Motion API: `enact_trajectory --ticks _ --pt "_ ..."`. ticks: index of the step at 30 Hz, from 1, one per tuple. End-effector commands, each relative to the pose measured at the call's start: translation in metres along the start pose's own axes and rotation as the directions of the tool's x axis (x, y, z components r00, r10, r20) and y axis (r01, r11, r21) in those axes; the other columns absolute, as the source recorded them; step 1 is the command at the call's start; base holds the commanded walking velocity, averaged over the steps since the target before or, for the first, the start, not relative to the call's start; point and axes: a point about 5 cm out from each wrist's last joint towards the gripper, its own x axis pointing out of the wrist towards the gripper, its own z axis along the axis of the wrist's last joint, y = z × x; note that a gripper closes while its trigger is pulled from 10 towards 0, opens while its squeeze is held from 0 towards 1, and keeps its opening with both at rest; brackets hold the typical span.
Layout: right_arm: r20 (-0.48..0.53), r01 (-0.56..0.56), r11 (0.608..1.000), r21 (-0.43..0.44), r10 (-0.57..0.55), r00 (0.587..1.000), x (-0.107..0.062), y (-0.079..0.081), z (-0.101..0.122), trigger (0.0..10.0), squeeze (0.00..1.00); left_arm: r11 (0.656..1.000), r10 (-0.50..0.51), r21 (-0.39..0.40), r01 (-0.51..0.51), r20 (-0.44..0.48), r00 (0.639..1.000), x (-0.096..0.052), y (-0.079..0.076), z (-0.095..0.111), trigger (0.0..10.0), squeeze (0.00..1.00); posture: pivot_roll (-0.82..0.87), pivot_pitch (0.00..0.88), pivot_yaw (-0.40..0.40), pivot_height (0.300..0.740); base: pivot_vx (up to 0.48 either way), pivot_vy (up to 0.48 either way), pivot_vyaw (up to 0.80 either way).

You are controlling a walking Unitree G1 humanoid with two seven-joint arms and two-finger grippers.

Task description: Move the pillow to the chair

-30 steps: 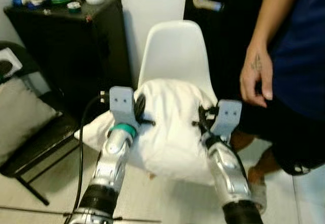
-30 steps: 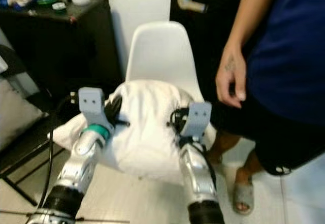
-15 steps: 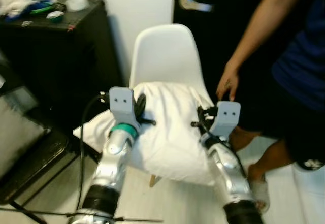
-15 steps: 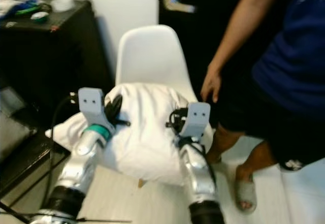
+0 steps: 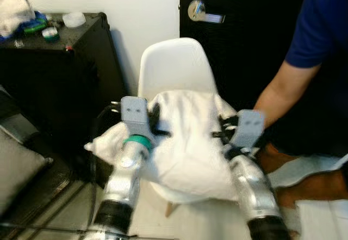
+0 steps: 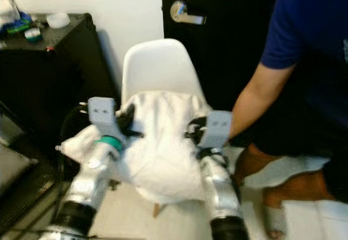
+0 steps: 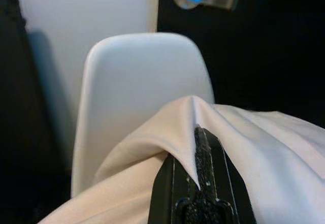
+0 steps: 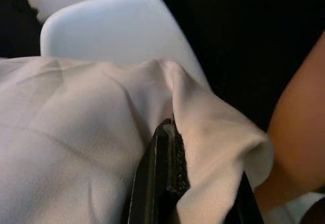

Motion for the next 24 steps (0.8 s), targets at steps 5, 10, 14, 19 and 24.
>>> enact_trajectory --ticks 5,10,14,19,24 --pt "0.05 -0.077 0.997 0.01 0.076 0.996 0.0031 0.0224 0.009 10.0 0.0 0.999 -0.048 0.017 0.048 0.022 0.999 0.0023 -0.0052 0.0046 10.0 0.0 -0.02 0.0 0.127 0.74 0.166 0.0 0.0" --pt "0.043 -0.087 0.996 0.011 0.086 0.995 0.0027 0.0253 0.0072 10.0 0.0 0.999 -0.04 0.022 0.04 0.013 0.999 -0.0009 -0.0035 0.0019 10.0 0.0 -0.01 0.0 0.123 0.74 0.0 0.0 0.0" --pt "0.042 -0.089 0.996 0.012 0.089 0.995 0.0031 0.0259 0.0073 10.0 0.0 0.999 -0.038 0.023 0.038 0.012 0.999 -0.0017 -0.0032 0.0016 10.0 0.0 -0.01 0.0 0.122 0.74 0.0 0.0 0.0" --pt "0.038 -0.09 0.996 0.005 0.09 0.995 0.003 0.0266 0.0064 10.0 0.0 0.999 -0.043 0.026 0.043 0.004 0.999 -0.0027 -0.0032 -0.0006 10.0 0.0 -0.02 0.0 0.123 0.74 0.0 0.0 0.0" --pt "0.031 -0.082 0.997 -0.004 0.082 0.996 0.0025 0.0258 0.005 10.0 0.0 0.998 -0.05 0.036 0.051 -0.012 0.999 -0.0035 -0.0043 -0.0032 10.0 0.0 -0.02 0.0 0.124 0.74 0.0 0.0 0.0"
